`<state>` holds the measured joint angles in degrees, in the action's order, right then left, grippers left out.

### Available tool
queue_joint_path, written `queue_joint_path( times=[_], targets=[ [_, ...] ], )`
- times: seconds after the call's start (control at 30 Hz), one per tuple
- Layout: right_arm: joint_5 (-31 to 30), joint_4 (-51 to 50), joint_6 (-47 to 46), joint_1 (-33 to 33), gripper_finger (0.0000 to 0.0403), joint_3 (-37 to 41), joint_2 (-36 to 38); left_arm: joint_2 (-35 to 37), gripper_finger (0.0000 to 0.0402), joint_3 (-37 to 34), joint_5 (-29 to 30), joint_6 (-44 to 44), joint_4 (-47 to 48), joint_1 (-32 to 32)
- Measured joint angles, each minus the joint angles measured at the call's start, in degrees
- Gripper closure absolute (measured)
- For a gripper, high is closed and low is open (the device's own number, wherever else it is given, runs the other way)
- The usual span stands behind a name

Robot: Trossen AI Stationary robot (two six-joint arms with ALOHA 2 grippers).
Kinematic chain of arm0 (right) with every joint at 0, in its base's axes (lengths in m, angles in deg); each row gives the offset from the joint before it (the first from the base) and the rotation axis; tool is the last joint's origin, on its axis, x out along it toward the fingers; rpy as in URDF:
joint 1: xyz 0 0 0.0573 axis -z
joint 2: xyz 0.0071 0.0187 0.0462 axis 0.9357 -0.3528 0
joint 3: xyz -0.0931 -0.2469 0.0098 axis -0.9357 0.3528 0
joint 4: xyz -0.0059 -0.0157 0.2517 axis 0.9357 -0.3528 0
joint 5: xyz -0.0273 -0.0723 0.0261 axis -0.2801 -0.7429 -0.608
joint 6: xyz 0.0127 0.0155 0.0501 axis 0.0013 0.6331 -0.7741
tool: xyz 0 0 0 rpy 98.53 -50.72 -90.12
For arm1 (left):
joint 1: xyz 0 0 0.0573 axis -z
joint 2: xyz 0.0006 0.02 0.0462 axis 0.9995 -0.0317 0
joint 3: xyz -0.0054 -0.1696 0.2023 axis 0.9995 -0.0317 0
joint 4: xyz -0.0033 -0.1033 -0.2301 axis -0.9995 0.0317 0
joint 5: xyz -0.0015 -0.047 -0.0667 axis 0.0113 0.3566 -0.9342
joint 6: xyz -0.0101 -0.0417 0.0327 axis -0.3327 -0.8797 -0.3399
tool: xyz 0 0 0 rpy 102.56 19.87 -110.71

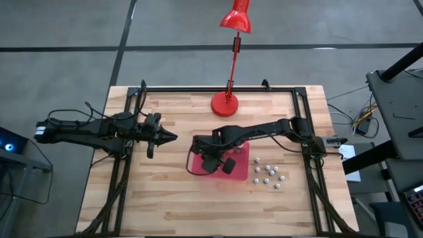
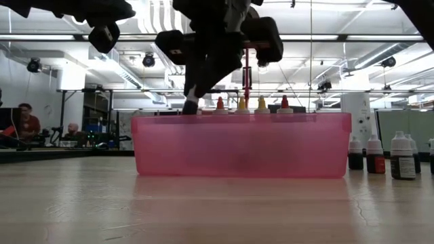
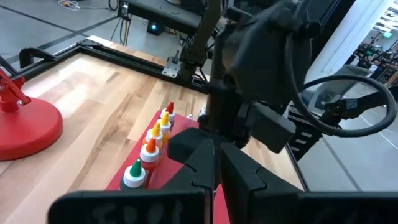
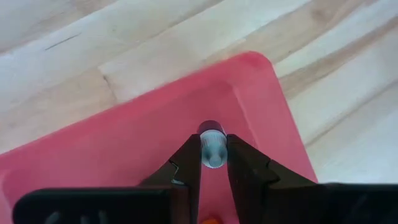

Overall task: Pick & Place food coloring
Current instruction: Put the small black food coloring bottle into the red bin

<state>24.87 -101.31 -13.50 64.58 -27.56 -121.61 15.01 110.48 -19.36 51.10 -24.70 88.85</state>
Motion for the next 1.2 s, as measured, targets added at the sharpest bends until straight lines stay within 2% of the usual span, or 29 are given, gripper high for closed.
queue_joint_path(
  times=[0.57, 0.93, 1.2],
  targets=[
    [-0.19, 2.06, -3.68, 3.58, 0.0346, 0.23, -2.78, 0.00, 0.0402, -0.02, 0.02, 0.00, 0.00, 0.02],
    [-0.03, 1.10, -2.29, 3.50, 0.0346, 0.23, -5.46, -0.02, 0.0402, -0.02, 0.09, 0.00, 0.00, 0.00],
    [-0.20, -3.89, 1.37, 3.09, 0.0346, 0.35, -5.75, -0.02, 0.0402, -0.02, 0.15, 0.06, 0.01, 0.01]
  ],
)
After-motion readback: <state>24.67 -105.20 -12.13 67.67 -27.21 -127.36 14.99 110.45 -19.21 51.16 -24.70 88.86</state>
